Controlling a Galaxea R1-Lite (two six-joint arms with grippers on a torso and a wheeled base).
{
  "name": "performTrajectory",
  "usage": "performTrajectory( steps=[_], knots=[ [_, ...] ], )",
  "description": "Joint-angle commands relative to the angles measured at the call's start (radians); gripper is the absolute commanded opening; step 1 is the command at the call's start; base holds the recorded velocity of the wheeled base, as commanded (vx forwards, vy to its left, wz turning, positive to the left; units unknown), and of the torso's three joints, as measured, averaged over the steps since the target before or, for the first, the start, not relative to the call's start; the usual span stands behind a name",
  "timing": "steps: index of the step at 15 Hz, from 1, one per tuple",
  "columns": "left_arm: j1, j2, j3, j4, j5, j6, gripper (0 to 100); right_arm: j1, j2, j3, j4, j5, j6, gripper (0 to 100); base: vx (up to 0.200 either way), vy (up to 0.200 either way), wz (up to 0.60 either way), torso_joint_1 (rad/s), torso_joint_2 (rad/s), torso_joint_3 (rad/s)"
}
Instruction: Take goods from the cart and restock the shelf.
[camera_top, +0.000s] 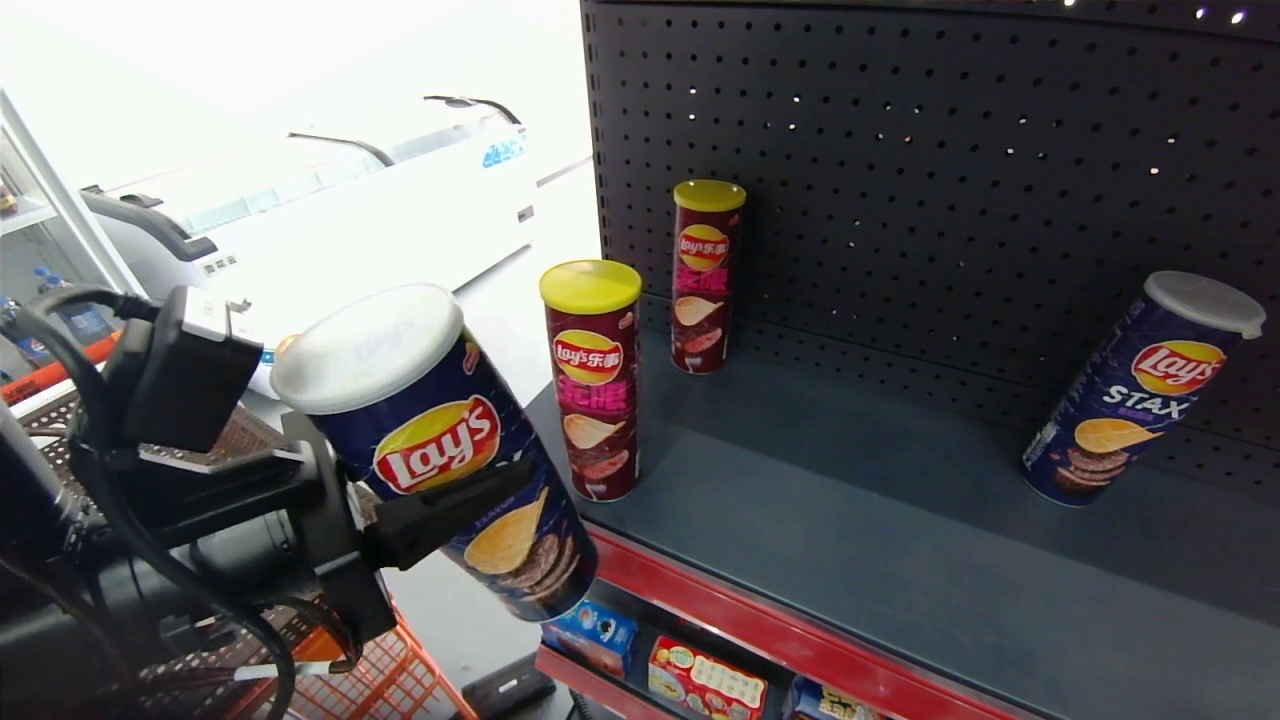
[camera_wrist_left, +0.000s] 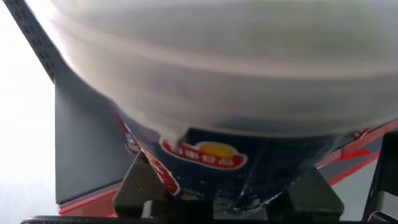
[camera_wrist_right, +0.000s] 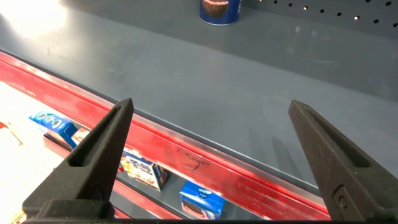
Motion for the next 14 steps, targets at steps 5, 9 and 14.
performTrajectory(
  steps=[5,9,14],
  knots=[
    [-0.082,0.087,-0.055,-0.002,-0.001,0.0,0,0.0,0.0,0.0,0.0,0.0,0.0,100,0.0,0.0,0.0,0.0,0.0,0.0],
    [-0.102,0.124,-0.084,-0.003,-0.002,0.001,0,0.0,0.0,0.0,0.0,0.0,0.0,100,0.0,0.0,0.0,0.0,0.0,0.0],
    [-0.116,0.196,-0.147,-0.008,-0.019,0.001,0,0.0,0.0,0.0,0.0,0.0,0.0,100,0.0,0.0,0.0,0.0,0.0,0.0]
  ],
)
